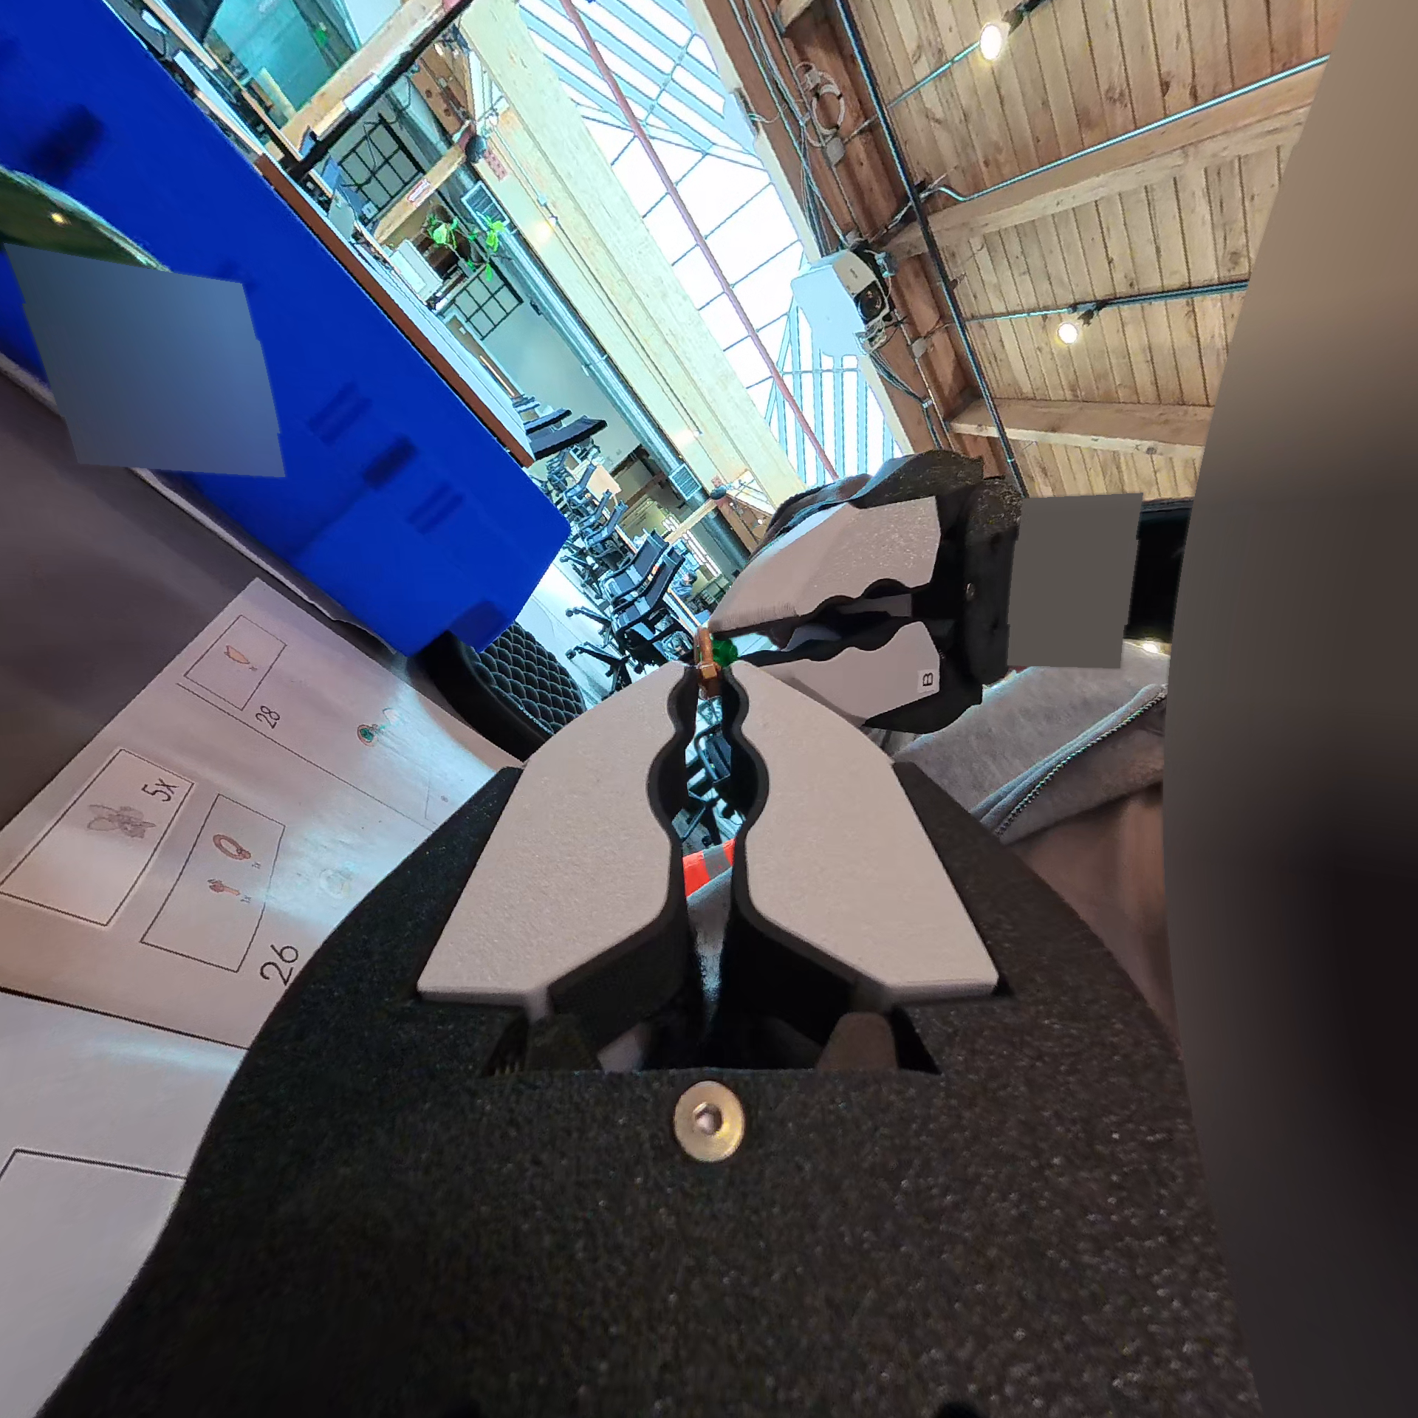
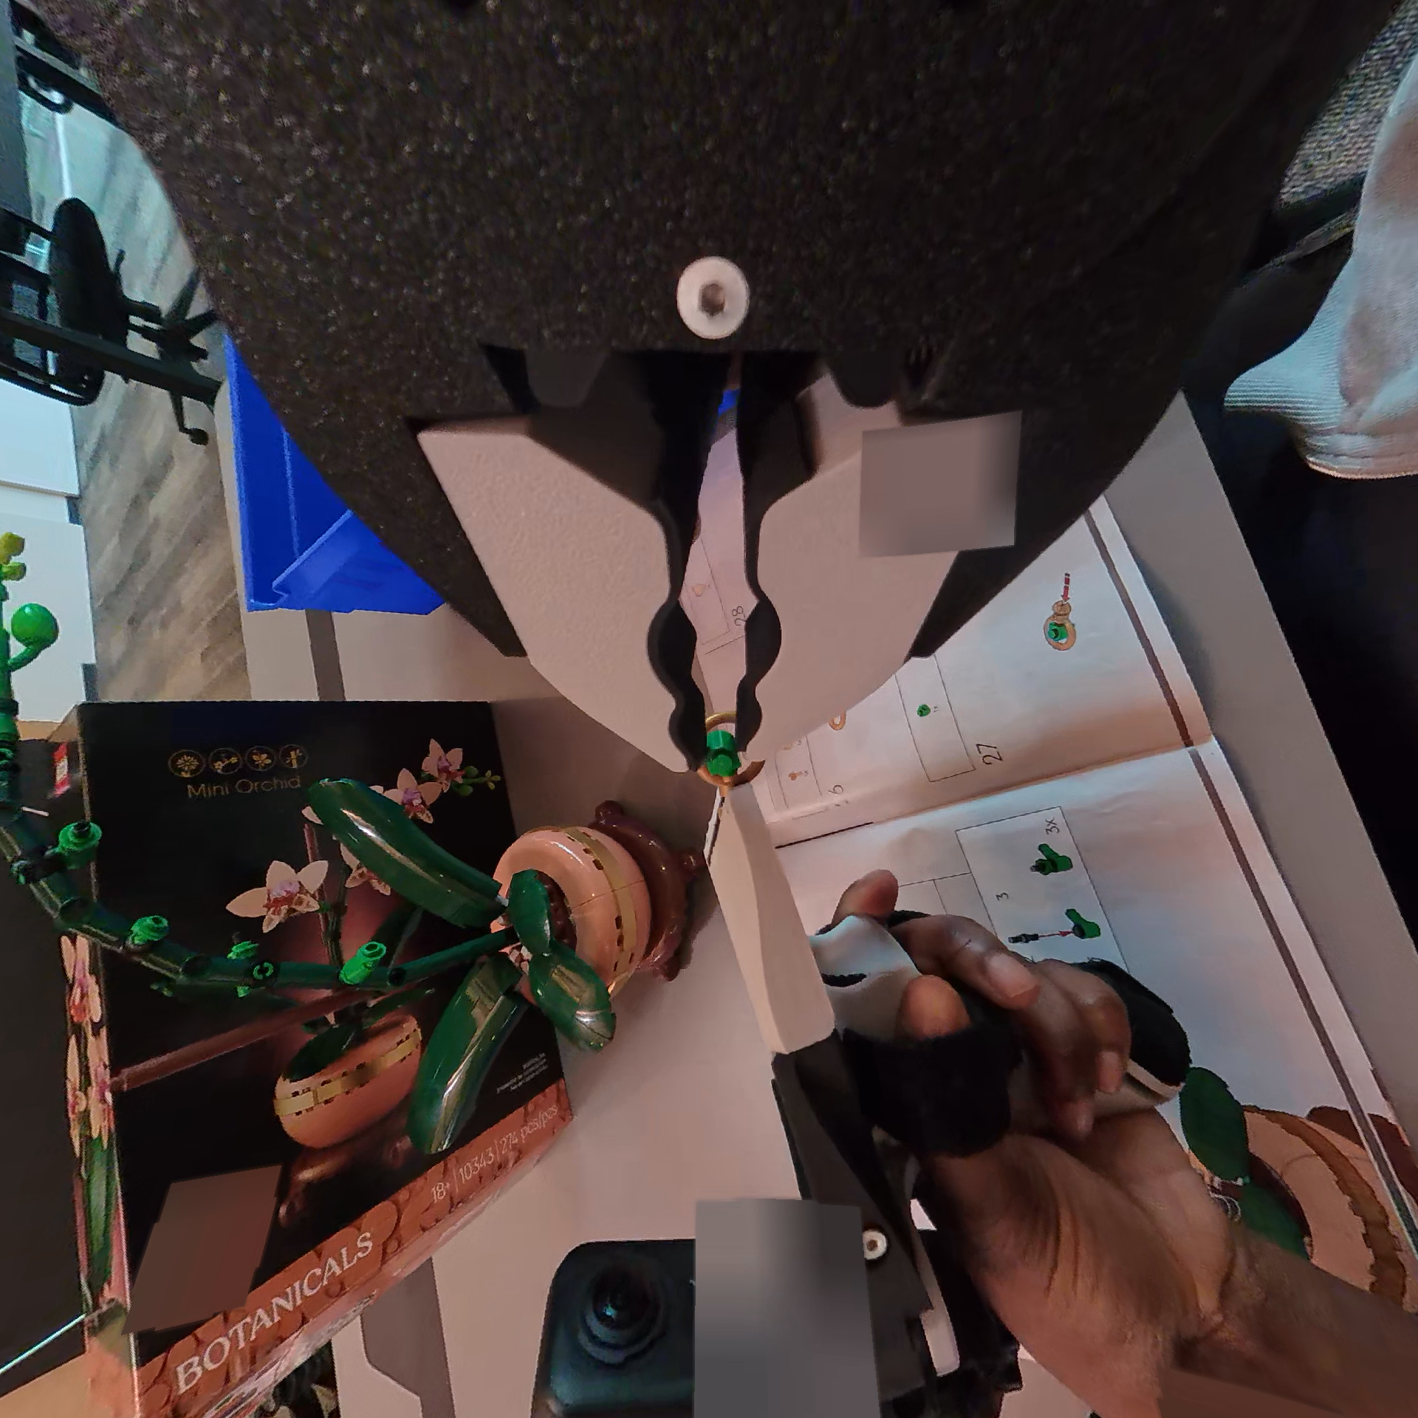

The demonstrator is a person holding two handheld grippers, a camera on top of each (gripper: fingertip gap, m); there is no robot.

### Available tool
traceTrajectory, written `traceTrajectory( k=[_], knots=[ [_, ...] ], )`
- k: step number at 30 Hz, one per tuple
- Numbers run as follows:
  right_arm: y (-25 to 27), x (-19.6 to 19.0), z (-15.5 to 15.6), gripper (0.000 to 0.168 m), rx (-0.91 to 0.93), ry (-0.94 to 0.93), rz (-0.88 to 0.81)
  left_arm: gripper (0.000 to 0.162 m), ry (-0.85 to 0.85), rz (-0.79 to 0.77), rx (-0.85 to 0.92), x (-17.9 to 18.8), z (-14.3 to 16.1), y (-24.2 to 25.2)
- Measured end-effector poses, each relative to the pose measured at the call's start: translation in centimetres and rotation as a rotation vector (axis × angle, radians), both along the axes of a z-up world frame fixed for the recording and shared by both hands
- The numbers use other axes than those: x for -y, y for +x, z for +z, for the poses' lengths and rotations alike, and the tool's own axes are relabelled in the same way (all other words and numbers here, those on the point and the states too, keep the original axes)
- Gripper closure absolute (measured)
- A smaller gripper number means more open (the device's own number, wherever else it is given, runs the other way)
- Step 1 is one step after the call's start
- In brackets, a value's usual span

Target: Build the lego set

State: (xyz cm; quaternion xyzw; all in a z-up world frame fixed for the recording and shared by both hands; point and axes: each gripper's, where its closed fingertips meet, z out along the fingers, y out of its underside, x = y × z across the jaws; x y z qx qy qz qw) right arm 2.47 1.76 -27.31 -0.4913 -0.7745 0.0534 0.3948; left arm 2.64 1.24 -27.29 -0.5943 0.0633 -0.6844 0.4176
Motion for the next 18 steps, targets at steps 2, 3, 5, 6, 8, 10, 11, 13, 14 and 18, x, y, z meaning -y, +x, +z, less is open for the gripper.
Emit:
traceTrajectory(
  k=[2,3,5,6,8,10,11,13,14,18],
  knots=[
    [0.08,0.07,-0.07,0.161,-0.005,-0.024,-0.004,0.158,-0.001,-0.001,0.003,0.0,-0.02,0.0],
    [0.13,0.11,-0.09,0.161,-0.008,-0.035,-0.008,0.157,0.004,-0.001,0.0,0.04,-0.03,0.03],
    [0.21,0.08,-0.17,0.161,-0.014,-0.047,-0.029,0.157,0.026,0.009,-0.023,0.07,-0.06,0.12],
    [0.23,0.0,-0.24,0.161,-0.018,-0.039,-0.041,0.157,0.038,0.021,-0.037,0.01,-0.08,0.12],
    [0.27,-0.17,-0.52,0.161,-0.021,0.005,-0.057,0.157,0.062,0.049,-0.082,-0.12,-0.29,0.14],
    [0.04,-0.43,-0.57,0.161,-0.063,0.048,-0.069,0.157,0.083,0.084,-0.118,-0.33,-0.41,0.02],
    [-0.05,-0.44,-0.55,0.161,-0.09,0.048,-0.072,0.157,0.083,0.092,-0.116,-0.41,-0.38,-0.11],
    [-0.13,-0.37,-0.47,0.16,-0.133,0.033,-0.072,0.157,0.075,0.087,-0.102,-0.41,-0.37,-0.18],
    [-0.16,-0.33,-0.3,0.16,-0.155,0.037,-0.062,0.157,0.075,0.083,-0.092,-0.38,-0.29,-0.18],
    [-0.39,-0.25,0.27,0.161,-0.24,0.094,-0.032,0.157,0.058,0.065,-0.016,-0.32,0.24,-0.4]
  ],
)
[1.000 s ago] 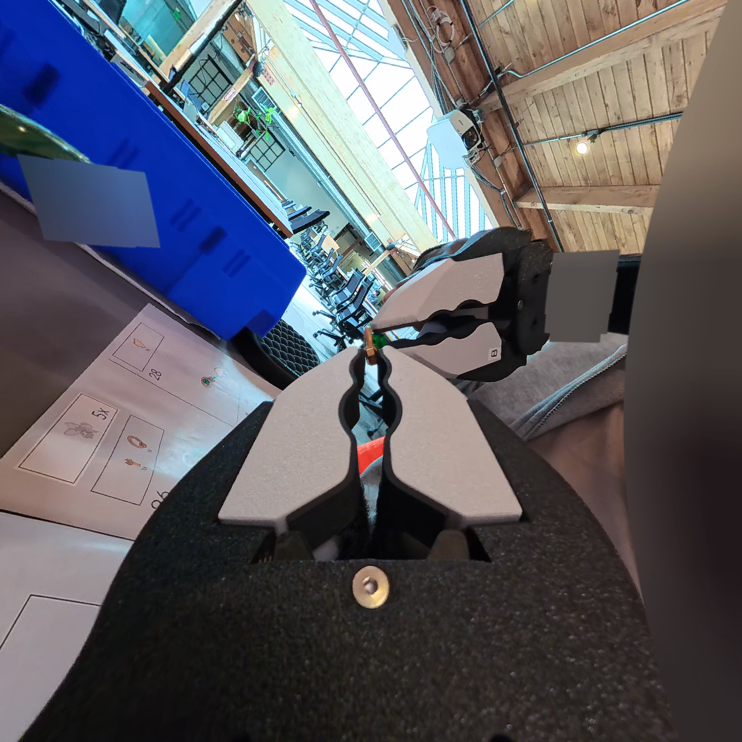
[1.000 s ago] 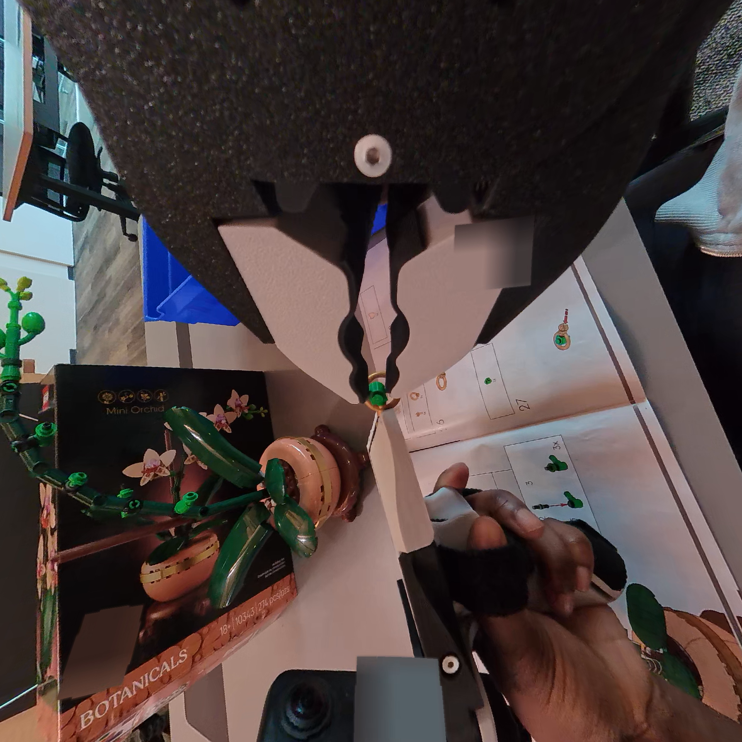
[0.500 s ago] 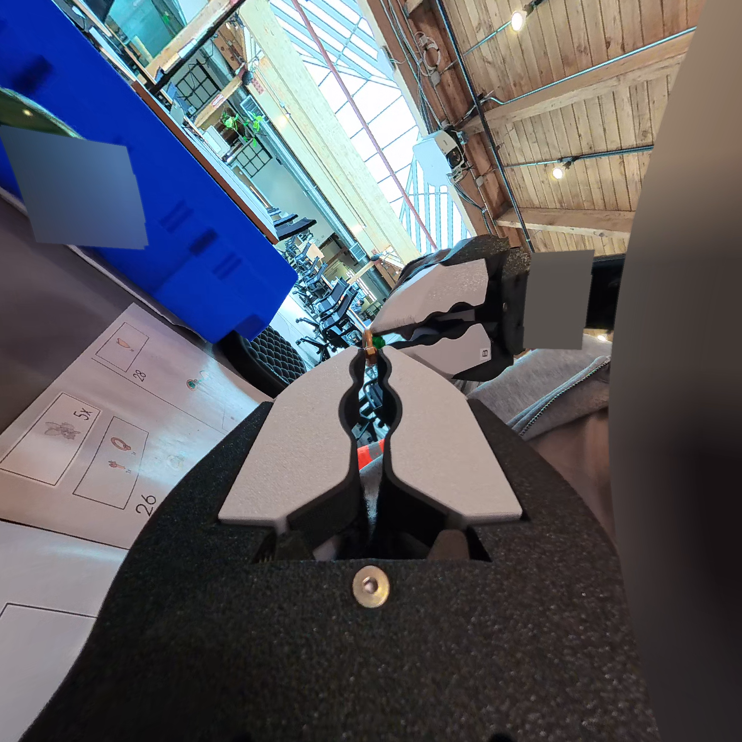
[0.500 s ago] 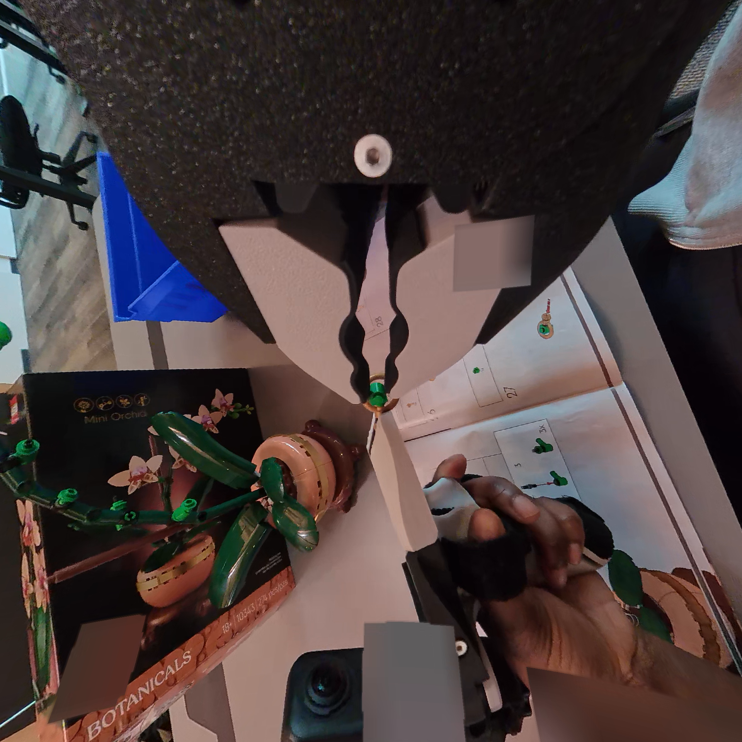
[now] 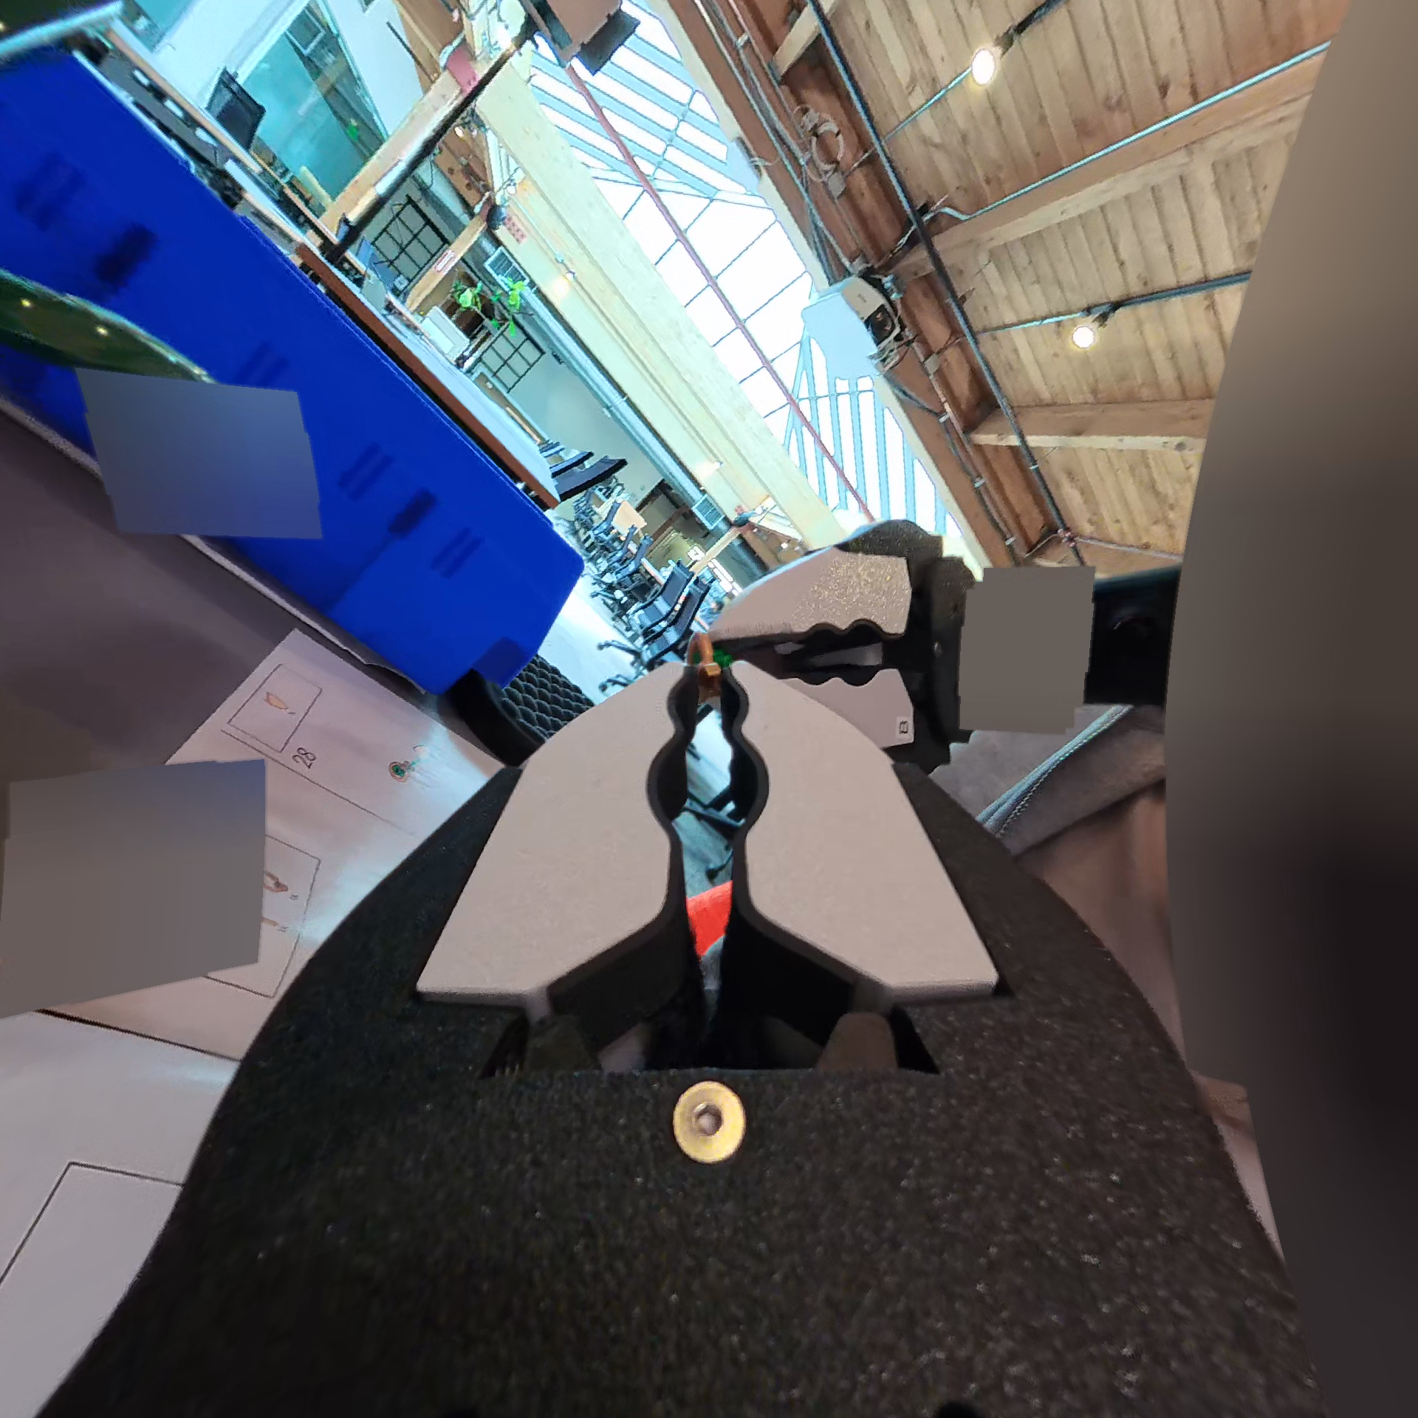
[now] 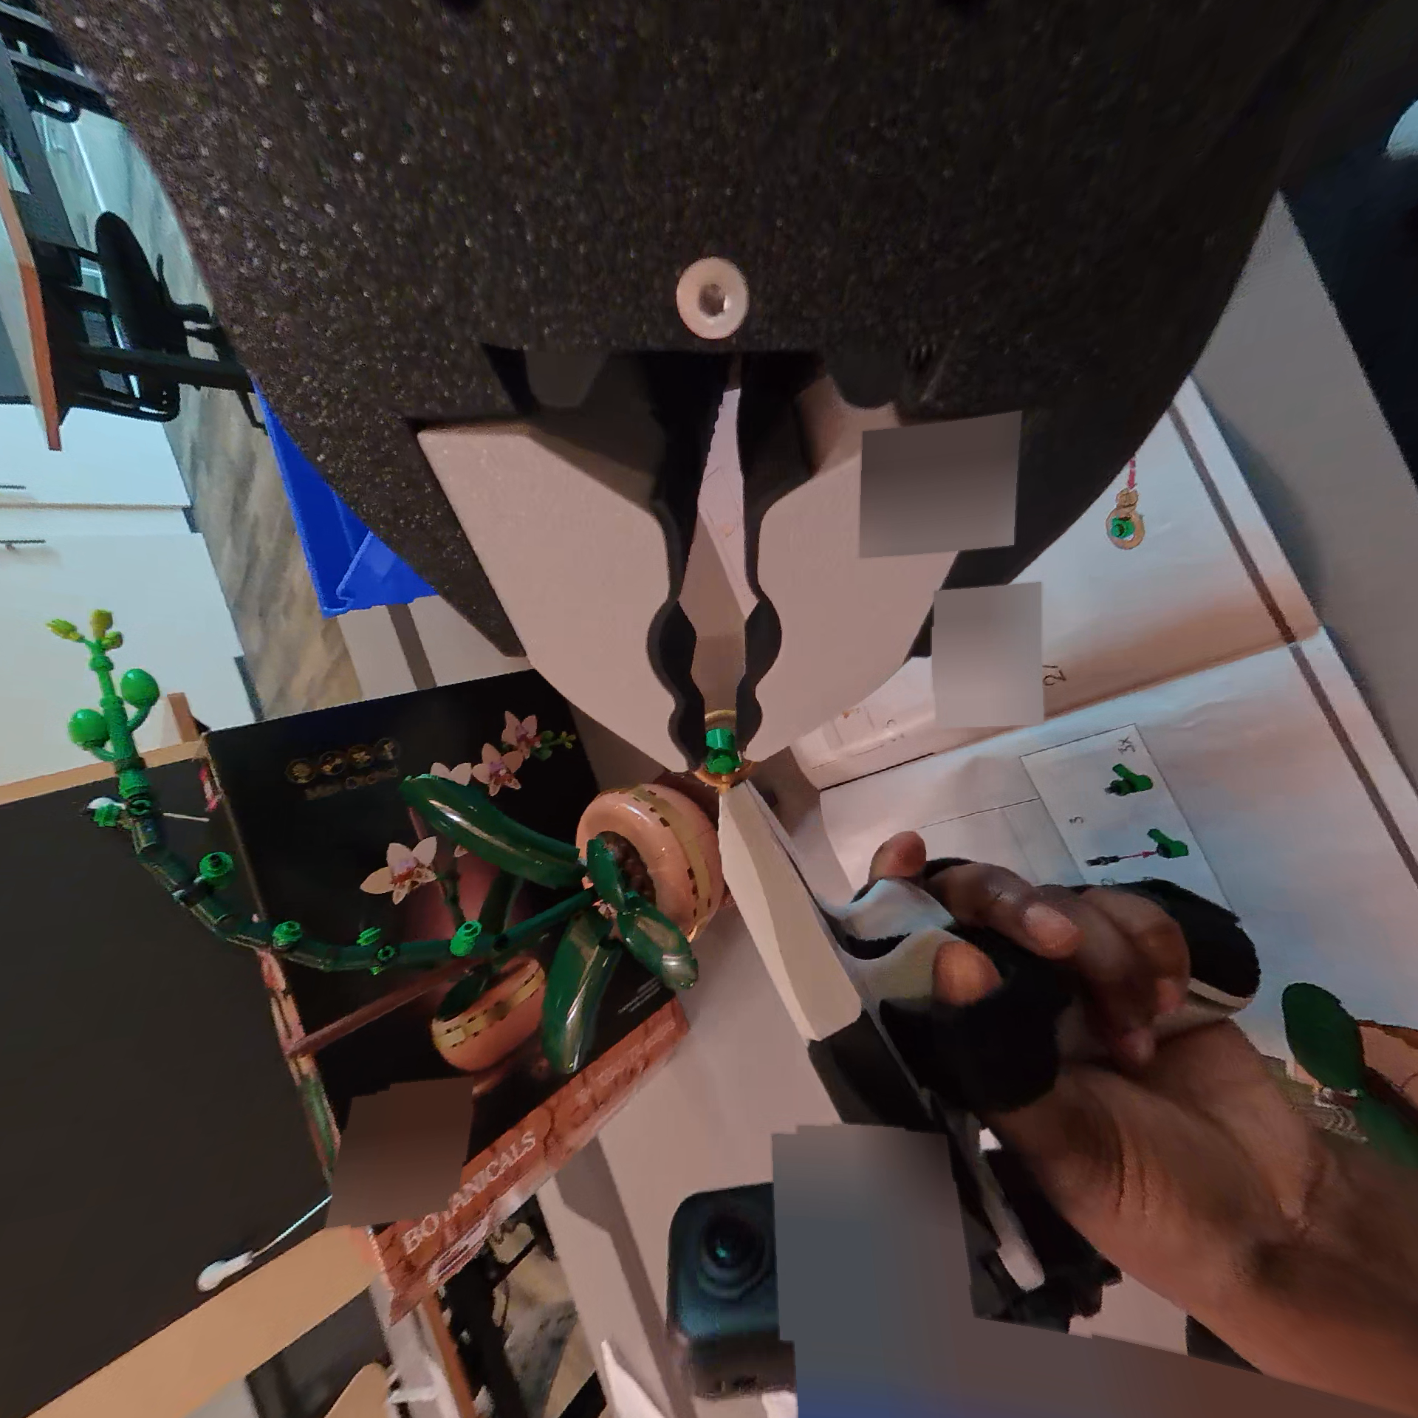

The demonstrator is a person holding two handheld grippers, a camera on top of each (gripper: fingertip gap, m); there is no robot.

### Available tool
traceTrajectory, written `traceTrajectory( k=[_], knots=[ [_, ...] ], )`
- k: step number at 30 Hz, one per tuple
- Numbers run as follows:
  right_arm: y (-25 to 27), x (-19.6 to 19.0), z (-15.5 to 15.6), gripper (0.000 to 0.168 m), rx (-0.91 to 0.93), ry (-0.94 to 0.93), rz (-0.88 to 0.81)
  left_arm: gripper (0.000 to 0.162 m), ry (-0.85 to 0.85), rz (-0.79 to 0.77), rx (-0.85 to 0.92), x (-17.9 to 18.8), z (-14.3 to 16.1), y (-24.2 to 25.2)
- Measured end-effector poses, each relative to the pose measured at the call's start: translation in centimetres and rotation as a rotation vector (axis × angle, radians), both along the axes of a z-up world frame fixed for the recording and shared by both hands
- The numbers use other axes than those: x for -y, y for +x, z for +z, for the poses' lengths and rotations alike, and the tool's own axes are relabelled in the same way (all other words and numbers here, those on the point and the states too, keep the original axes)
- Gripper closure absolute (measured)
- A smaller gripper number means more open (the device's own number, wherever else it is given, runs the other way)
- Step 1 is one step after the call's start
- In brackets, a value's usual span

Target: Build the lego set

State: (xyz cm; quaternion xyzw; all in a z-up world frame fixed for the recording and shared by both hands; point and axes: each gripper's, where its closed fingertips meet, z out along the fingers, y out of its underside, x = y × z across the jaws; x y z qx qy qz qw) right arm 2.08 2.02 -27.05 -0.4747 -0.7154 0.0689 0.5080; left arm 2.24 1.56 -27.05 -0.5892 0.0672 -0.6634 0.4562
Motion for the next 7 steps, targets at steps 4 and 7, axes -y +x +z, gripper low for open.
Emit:
traceTrajectory(
  k=[4,7],
  knots=[
    [-0.3,0.06,0.47,0.161,-0.061,-0.038,0.008,0.157,-0.042,-0.028,0.112,-0.05,0.4,-0.29],
    [-0.38,0.11,0.65,0.161,-0.051,-0.094,0.022,0.157,-0.068,-0.044,0.17,-0.03,0.57,-0.39]
  ],
)
